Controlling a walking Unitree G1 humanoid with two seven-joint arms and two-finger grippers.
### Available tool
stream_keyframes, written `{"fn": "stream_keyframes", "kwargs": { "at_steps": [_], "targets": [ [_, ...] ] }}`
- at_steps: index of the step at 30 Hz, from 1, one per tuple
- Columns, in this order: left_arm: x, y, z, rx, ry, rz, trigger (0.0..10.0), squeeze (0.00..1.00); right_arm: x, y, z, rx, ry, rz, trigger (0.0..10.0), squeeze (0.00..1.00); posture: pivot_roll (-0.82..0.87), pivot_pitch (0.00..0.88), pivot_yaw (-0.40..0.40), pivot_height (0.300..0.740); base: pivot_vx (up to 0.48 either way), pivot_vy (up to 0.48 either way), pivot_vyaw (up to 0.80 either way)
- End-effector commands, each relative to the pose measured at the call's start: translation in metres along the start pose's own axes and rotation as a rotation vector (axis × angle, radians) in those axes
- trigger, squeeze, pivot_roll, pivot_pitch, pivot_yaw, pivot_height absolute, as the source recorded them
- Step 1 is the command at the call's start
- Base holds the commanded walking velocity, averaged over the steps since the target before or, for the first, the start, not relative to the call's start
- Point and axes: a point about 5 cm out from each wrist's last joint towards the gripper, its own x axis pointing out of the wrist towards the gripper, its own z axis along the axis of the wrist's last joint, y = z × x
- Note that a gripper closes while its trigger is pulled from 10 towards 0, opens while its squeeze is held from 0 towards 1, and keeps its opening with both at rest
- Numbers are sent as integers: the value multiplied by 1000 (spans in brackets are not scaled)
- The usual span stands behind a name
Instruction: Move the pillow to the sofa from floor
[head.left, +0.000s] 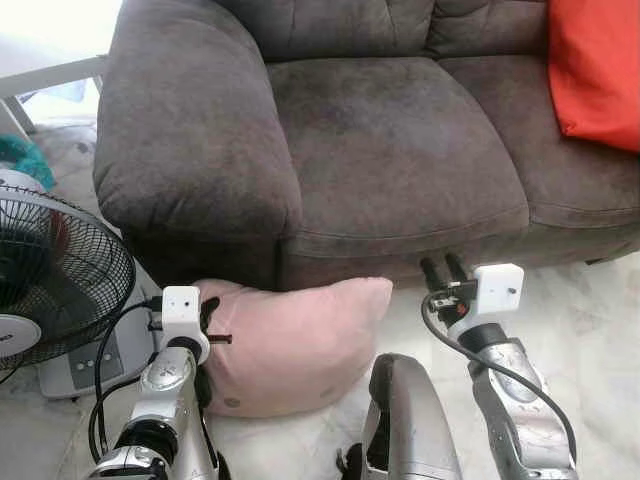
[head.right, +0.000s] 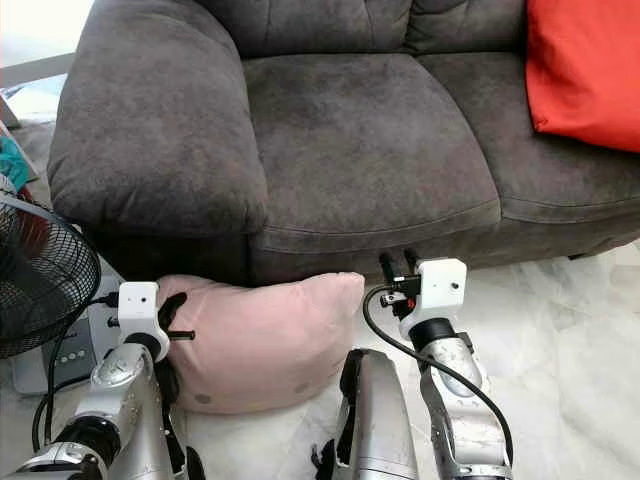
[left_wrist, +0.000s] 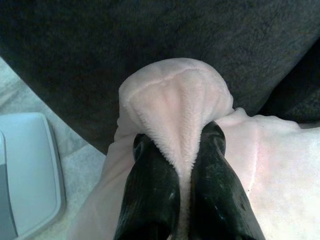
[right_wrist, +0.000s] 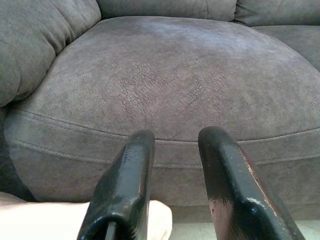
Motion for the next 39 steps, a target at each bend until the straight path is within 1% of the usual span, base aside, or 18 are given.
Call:
{"fn": "stream_keyframes", "kwargs": {
  "at_steps": [1, 6, 16, 27, 39],
  "targets": [
    [8, 3, 31, 24, -135, 6, 10000, 0, -1, -4, -3, 4, 5, -23, 10000, 0, 131, 119, -85, 446, -244, 0, 0],
    [7, -1, 32, 28, -143, -7, 10000, 0, 2, -2, -4, 11, -1, -24, 10000, 0, 141, 110, -81, 446, -249, 0, 0],
    [1, -1, 30, 31, -147, -19, 10000, 0, 4, 2, -6, 20, -7, -26, 10000, 0, 156, 107, -72, 446, -307, 0, 0],
    [0, -6, 31, 29, -143, -27, 10000, 0, 5, 0, -9, 17, -4, -37, 10000, 0, 156, 98, -72, 446, -344, 0, 0],
    [-2, -4, 31, 29, -140, -21, 10000, 0, 8, 2, -10, 17, -7, -28, 10000, 0, 160, 88, -74, 446, -396, 0, 0]
  ]
}}
